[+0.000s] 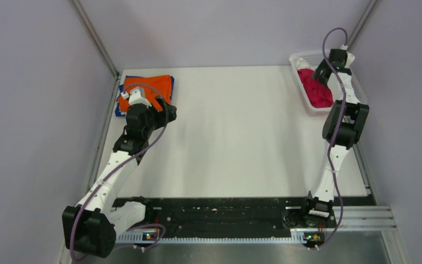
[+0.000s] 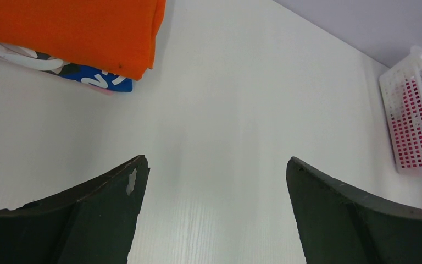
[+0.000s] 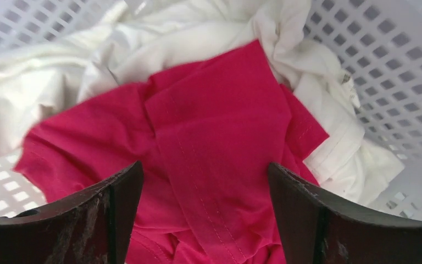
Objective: Fold and stack the t-shirts
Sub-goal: Grab crumpled tshirt from bin with the right arm
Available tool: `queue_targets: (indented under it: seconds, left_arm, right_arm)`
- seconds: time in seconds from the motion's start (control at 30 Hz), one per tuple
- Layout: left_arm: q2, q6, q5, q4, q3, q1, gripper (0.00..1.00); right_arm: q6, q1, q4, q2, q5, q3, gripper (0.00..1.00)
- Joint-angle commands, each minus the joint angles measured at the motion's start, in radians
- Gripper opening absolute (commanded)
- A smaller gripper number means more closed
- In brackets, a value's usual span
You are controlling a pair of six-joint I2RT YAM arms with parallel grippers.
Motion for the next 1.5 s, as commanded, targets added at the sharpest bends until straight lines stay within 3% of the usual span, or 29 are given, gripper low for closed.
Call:
queue_targets:
  seconds: [0.0, 0.17, 0.37, 0.6, 0.7, 0.87, 0.93, 1.23, 1.47]
  left_arm:
    - [0.005, 0.004, -0.003, 0.058, 0.045, -0.001, 0.99]
    - [0.013, 0.008, -0.014, 0.052, 0.046, -0.001, 0.99]
    - [0.017, 0.004, -0.004, 0.048, 0.046, -0.002, 0.99]
    - [0.01, 0.001, -0.008, 0.048, 0.038, -0.002, 0.99]
    - [0.008, 0.001, -0.006, 0.048, 0.035, -0.002, 0.99]
    - [-0.003, 0.001, -0.009, 0.044, 0.032, -0.002, 0.99]
    - [-0.011, 0.002, -0.009, 0.042, 0.03, -0.002, 0.99]
    - [-0.047, -0.007, 0.002, 0.054, 0.001, -0.002, 0.99]
    - [-0.068, -0.014, 0.018, 0.064, -0.019, -0.003, 0.99]
  right_arm:
    - [-0.02, 0.004, -0.045, 0.015, -0.005, 0.054, 0.8]
    - [-0.013, 0.004, -0.038, 0.017, -0.01, 0.007, 0.74]
    - [-0.007, 0.004, -0.028, 0.007, -0.064, -0.024, 0.51]
    - [0.013, 0.004, 0.004, -0.042, -0.117, -0.109, 0.49]
    - [0.02, 0.004, 0.016, -0.052, -0.135, -0.129, 0.37]
    - [0.028, 0.004, 0.044, -0.089, -0.153, -0.147, 0.1]
    - [0.028, 0.004, 0.057, -0.126, -0.149, -0.151, 0.04]
    - [-0.031, 0.007, 0.088, -0.403, -0.082, -0.131, 0.0]
    - [-0.133, 0.033, 0.137, -0.539, -0.228, -0.089, 0.0]
